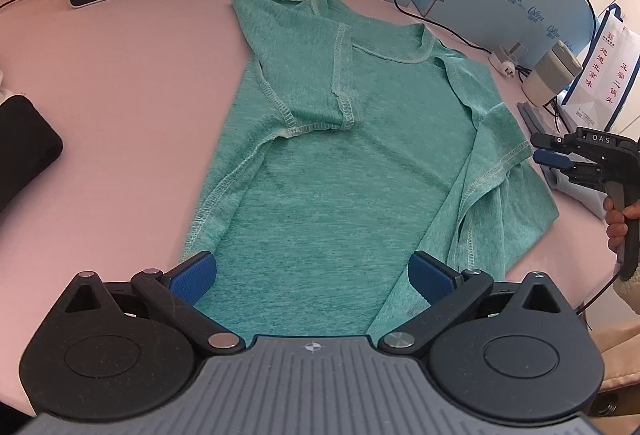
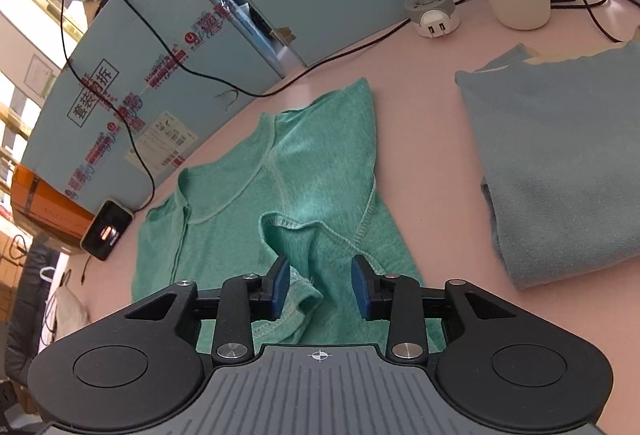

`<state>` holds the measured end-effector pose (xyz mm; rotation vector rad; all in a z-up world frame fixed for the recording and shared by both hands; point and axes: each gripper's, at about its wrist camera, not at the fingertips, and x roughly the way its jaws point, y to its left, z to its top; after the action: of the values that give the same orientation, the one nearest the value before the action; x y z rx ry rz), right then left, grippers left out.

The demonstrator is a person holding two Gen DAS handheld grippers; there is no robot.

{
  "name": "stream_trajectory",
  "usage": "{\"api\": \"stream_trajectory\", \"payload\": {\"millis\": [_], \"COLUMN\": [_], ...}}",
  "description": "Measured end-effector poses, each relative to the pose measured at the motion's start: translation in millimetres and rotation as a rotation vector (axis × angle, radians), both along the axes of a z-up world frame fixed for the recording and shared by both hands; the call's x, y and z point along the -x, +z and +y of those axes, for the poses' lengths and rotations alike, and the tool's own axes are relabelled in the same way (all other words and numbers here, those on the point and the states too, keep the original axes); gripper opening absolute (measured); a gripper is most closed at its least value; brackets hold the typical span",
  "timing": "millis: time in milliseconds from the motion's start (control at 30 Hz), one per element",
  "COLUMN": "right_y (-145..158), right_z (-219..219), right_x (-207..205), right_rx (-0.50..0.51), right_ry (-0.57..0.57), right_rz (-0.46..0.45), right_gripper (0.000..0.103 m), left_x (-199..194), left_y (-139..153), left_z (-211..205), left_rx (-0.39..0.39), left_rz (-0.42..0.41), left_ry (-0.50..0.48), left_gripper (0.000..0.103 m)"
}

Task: Fold clothes
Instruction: 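Grasp the teal shirt side edge with the right gripper and lift it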

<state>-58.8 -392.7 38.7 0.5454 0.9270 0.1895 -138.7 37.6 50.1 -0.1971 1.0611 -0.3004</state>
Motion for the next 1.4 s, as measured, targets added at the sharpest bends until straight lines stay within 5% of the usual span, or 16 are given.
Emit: {"api": "stream_trajectory", "payload": {"millis": [167, 267, 333, 600, 800, 1067, 1400], "right_y": [4, 2, 3, 37, 50, 41, -11], "right_z": [17, 36, 46, 75, 72, 33, 3], "right_x": [-5, -12, -13, -18, -67, -129, -169], "right_rx": [0.018, 0.112, 0.125, -0.179, -0.419, -0.404, -0.332], "right_ry": [0.101, 0.204, 0.268, 0.334, 0.201, -0.085, -0.338], "right_rz": [-0.021, -0.003, -0.018, -0.046, -0.124, -0.214, -0.097], "right_gripper": [0.042, 0.040, 0.007, 0.004, 0.004, 0.004, 0.011], "left_x": [4, 10, 15, 23, 14, -7, -30], "left_y": [1, 2, 5, 6, 28, 52, 38], "left_z": [-4, -3, -5, -16, -12, -13, -33], "left_rx": [-0.004, 0.004, 0.012, 0.036, 0.044, 0.010, -0.003], "left_rz": [-0.003, -0.009, -0.021, -0.042, -0.109, -0.173, -0.074], "left_ry": [-0.001, 0.002, -0.018, -0.059, 0.006, 0.074, 0.082], "left_gripper": [0.103, 0.103, 0.103, 0.103, 0.103, 0.103, 0.103]}}
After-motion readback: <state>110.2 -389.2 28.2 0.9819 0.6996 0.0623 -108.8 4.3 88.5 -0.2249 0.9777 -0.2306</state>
